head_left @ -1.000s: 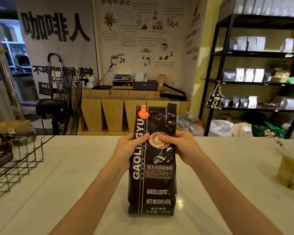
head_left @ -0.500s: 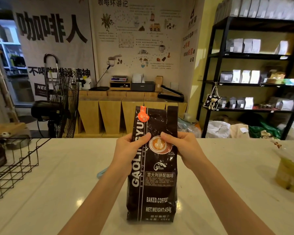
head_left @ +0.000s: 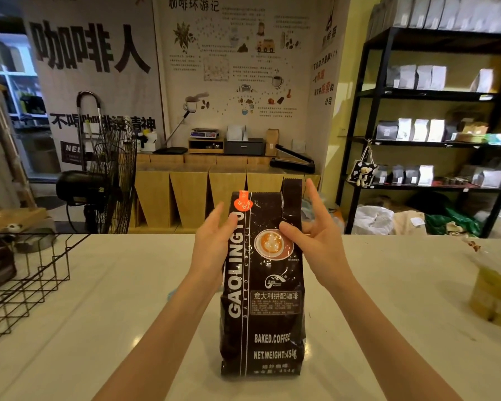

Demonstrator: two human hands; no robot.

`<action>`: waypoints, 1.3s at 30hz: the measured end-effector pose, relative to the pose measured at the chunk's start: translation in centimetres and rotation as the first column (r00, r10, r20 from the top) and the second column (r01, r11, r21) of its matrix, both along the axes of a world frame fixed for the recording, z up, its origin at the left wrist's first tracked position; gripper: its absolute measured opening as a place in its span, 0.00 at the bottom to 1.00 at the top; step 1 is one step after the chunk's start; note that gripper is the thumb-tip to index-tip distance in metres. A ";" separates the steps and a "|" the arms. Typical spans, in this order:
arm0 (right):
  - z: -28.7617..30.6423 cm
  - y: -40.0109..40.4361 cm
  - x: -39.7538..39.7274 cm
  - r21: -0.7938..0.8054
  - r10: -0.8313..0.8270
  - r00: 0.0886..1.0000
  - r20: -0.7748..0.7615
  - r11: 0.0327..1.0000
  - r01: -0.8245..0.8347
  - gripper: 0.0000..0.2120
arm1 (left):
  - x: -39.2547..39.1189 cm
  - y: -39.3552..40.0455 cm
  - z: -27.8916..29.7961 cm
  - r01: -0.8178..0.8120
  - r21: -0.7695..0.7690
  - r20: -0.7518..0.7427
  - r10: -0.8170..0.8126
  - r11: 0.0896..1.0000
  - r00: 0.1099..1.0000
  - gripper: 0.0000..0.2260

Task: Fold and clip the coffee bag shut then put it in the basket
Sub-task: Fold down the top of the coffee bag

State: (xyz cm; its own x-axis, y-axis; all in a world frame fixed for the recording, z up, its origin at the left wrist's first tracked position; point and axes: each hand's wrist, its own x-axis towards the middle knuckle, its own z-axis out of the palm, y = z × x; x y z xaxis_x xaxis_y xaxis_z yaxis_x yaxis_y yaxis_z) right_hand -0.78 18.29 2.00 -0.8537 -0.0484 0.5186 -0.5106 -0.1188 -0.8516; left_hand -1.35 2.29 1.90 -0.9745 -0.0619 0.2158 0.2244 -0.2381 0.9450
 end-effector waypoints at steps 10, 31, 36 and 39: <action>0.4 1.1 -0.3 0.173 -0.008 1.000 -0.010 0.985 0.010 0.19 | 0.8 -1.0 0.2 0.040 -0.166 -0.197 -0.073 0.985 0.978 0.15; 1.9 3.0 0.9 0.341 -0.093 0.996 0.016 0.937 0.082 0.03 | 1.6 -2.3 2.0 0.052 -0.376 -0.049 -0.076 0.925 0.996 0.07; 1.5 2.6 0.8 0.294 -0.064 0.997 0.039 0.954 0.050 0.06 | 1.7 -2.0 1.5 0.122 -0.287 -0.005 -0.129 0.950 0.992 0.09; 1.0 2.4 0.8 0.200 -0.026 0.994 0.104 0.980 0.004 0.06 | 1.7 -1.5 0.9 0.119 -0.209 -0.011 -0.124 0.971 0.992 0.07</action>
State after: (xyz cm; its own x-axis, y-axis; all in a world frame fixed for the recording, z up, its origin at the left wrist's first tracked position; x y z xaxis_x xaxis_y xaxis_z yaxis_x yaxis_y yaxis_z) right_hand 0.05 20.71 3.00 -0.9046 -0.1283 0.4065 -0.4167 0.0653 -0.9067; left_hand 0.37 0.77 2.82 -0.9664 0.1052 0.2345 0.2287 -0.0644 0.9714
